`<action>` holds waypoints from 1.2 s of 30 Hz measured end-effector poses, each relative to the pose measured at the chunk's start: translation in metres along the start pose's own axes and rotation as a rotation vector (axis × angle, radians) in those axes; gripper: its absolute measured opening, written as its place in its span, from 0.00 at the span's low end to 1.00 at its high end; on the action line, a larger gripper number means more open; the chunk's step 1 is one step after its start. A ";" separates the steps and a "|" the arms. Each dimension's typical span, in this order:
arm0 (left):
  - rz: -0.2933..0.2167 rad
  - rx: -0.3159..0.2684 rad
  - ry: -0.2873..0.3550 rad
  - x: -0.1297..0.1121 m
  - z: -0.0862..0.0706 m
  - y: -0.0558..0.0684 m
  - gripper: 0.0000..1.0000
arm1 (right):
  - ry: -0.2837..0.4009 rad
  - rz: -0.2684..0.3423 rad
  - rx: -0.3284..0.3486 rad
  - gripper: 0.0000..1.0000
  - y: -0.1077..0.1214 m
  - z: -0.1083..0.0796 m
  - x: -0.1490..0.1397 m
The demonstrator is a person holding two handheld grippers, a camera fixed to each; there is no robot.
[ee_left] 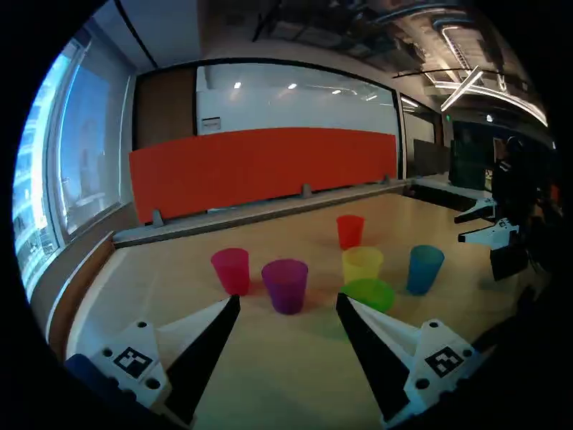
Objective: Pour water
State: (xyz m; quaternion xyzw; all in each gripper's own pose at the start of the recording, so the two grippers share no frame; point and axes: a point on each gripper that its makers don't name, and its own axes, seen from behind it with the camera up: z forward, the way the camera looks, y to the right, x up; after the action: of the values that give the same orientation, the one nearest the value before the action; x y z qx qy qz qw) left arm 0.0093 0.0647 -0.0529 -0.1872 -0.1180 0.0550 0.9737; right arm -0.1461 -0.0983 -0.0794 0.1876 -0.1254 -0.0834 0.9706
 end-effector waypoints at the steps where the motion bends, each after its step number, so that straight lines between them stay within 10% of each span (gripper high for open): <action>1: -0.004 0.009 0.012 0.003 0.000 0.000 1.00 | 0.014 0.009 -0.014 1.00 0.002 0.000 0.004; 21: -0.055 0.299 0.229 0.049 -0.014 -0.036 1.00 | 0.333 0.148 -0.310 1.00 0.067 -0.018 0.094; 36: -0.088 0.393 0.319 0.052 -0.010 -0.050 1.00 | 0.351 0.198 -0.332 1.00 0.065 -0.015 0.113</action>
State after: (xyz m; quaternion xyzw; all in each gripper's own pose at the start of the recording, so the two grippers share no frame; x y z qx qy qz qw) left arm 0.0654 0.0223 -0.0323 0.0045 0.0422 0.0042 0.9991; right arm -0.0271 -0.0572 -0.0438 0.0241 0.0428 0.0263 0.9984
